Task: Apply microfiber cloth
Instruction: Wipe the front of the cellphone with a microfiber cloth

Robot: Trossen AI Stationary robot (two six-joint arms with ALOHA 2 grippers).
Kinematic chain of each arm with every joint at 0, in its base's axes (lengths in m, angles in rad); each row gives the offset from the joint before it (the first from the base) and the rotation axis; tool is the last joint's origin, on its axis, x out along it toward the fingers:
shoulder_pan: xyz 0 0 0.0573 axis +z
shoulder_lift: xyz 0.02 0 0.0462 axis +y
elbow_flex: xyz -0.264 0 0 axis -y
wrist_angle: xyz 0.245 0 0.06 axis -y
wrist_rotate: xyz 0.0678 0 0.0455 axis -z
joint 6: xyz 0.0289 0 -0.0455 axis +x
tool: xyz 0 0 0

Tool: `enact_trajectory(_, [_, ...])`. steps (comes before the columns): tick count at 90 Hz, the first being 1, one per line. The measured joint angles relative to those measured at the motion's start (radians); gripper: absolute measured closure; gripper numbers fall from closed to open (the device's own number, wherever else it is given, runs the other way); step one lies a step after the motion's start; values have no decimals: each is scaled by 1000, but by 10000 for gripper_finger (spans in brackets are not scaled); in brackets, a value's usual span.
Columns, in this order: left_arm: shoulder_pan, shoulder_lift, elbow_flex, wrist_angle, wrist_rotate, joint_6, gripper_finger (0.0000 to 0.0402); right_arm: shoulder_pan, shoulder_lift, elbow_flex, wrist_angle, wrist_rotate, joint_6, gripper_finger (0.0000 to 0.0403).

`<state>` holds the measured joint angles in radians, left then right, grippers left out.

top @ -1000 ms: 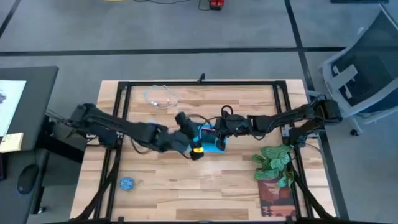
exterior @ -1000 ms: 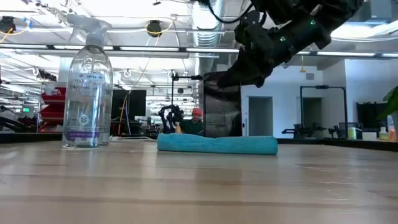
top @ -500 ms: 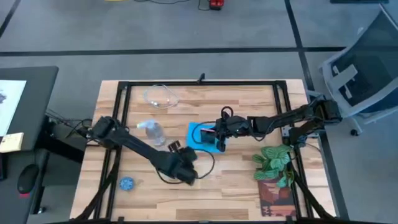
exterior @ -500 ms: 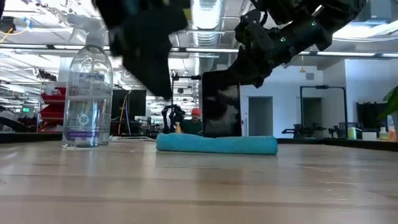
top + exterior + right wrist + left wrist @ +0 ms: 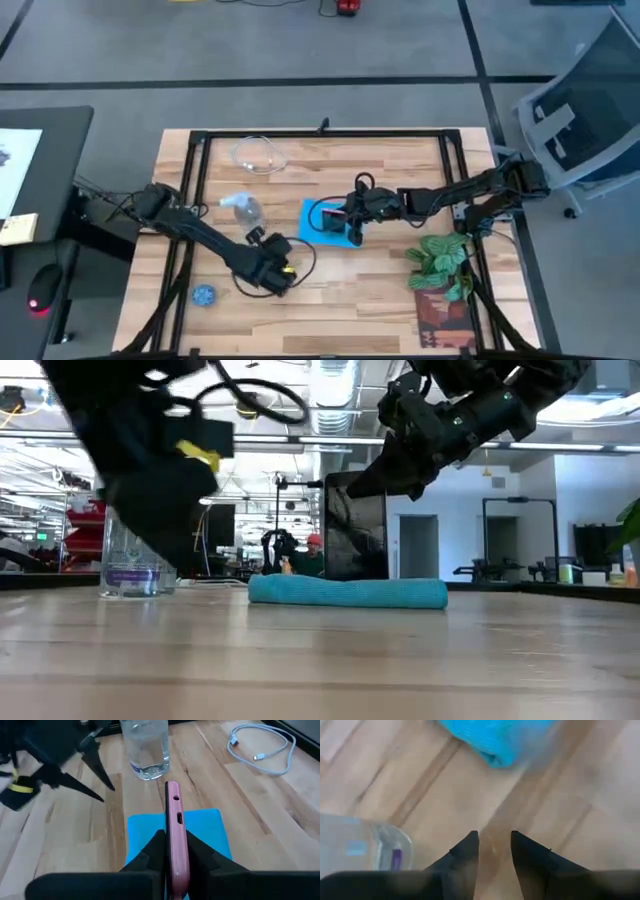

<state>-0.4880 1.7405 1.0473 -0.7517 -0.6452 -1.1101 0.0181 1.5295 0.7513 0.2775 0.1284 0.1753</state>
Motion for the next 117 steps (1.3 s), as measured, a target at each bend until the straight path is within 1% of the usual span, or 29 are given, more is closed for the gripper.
enact_trajectory(11, [-5,-79,-134,66,-17,-34,323,2,0,0,-2,1,2,376])
enact_trajectory(20, [-10,-172,-217,122,-48,-57,328,2,0,0,-1,1,2,376])
enact_trajectory(28, [-9,-217,-291,108,-54,-84,331,2,0,0,-1,1,3,376])
enact_trajectory(40, [-20,-273,-317,171,-75,-96,331,3,0,0,0,1,3,376])
enact_trajectory(45, [-32,-275,-319,249,-97,-47,331,4,0,0,3,1,1,376])
enact_trajectory(59, [-65,-267,-302,585,-196,186,331,5,2,-2,44,-2,-13,376])
enact_trajectory(73, [-45,-198,-304,826,-217,379,331,10,2,-2,93,-5,-23,376])
enact_trajectory(77, [-27,-167,-304,867,-207,406,332,9,8,-2,91,-5,-19,376])
enact_trajectory(80, [-10,-139,-304,883,-180,415,332,9,19,-1,96,-5,-14,376])
enact_trajectory(88, [32,-65,-306,902,-112,412,332,12,48,3,96,-3,2,376])
enact_trajectory(97, [59,8,-306,953,-61,405,332,14,58,3,101,1,1,376])
enact_trajectory(103, [70,46,-305,992,-6,406,332,14,43,2,95,1,7,376])
enact_trajectory(112, [78,85,-305,1005,80,395,332,15,1,-2,78,2,8,376])
enact_trajectory(117, [78,97,-304,1008,106,389,332,14,-26,-1,83,9,3,376])
